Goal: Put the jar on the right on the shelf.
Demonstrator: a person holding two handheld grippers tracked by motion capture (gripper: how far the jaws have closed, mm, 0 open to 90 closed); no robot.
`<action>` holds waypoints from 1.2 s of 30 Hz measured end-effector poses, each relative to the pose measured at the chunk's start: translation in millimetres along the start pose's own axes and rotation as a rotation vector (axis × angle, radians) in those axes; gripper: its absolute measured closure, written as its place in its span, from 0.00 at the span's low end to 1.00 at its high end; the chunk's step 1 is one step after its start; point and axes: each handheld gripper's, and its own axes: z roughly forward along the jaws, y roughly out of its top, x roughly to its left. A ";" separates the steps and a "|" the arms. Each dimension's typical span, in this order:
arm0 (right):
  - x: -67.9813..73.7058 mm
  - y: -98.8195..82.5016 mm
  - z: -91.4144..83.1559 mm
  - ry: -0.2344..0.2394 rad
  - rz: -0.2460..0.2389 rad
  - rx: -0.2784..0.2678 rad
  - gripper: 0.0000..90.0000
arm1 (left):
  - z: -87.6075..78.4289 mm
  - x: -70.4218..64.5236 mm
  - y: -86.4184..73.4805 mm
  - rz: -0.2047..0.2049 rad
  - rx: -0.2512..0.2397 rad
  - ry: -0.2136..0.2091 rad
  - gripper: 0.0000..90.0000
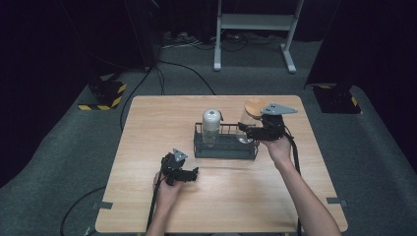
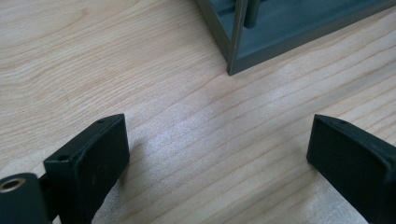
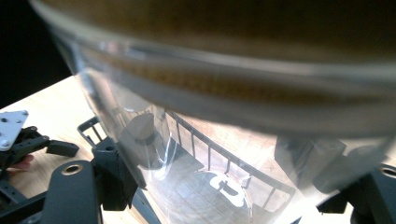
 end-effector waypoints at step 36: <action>-7.0 -15.6 41.4 -0.045 -0.013 0.088 0.28 | 0.1 0.1 0.1 -0.004 0.004 0.004 0.06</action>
